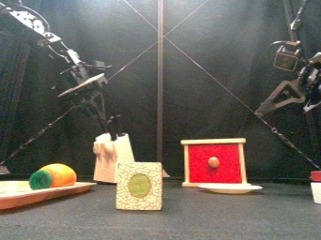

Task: Grab cleaver with both hands

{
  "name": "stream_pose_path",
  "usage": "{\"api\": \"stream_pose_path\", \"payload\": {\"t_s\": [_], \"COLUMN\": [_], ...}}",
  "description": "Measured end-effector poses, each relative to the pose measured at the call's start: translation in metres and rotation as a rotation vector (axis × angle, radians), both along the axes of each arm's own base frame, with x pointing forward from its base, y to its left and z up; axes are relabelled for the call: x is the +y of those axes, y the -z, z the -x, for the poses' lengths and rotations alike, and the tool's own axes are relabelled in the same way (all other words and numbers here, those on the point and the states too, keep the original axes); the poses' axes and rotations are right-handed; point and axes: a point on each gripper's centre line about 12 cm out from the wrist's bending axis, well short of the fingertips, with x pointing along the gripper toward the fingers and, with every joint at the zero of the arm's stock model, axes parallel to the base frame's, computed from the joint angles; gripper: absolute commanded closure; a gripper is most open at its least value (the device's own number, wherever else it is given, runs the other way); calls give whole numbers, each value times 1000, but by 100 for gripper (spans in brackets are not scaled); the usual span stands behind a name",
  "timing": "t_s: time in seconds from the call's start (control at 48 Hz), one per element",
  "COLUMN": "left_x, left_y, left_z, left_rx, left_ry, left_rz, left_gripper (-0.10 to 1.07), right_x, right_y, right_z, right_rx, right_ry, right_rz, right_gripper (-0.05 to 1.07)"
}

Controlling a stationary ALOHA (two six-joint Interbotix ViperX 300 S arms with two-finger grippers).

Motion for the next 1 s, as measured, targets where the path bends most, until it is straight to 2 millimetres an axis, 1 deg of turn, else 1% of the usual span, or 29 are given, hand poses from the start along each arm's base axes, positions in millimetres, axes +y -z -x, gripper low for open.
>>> {"api": "stream_pose_path", "payload": {"t_s": [0.271, 0.562, 0.667, 1.0], "left_x": [-3, -14, -16, -12], "left_y": [-3, -20, -23, -21], "left_z": [4, 6, 6, 15], "left_rx": [27, 37, 29, 89], "left_ry": [-22, -42, -43, -102], "left_rz": [-10, -39, -36, -51], "left_gripper": [43, 43, 43, 43], "right_x": [0, 0, 0, 0], "right_y": [0, 0, -1, 0], "right_z": [0, 0, 0, 0], "right_rx": [0, 0, -2, 0], "right_ry": [0, 1, 1, 1], "right_rz": [0, -1, -2, -1], "right_gripper": [99, 99, 99, 99]}}
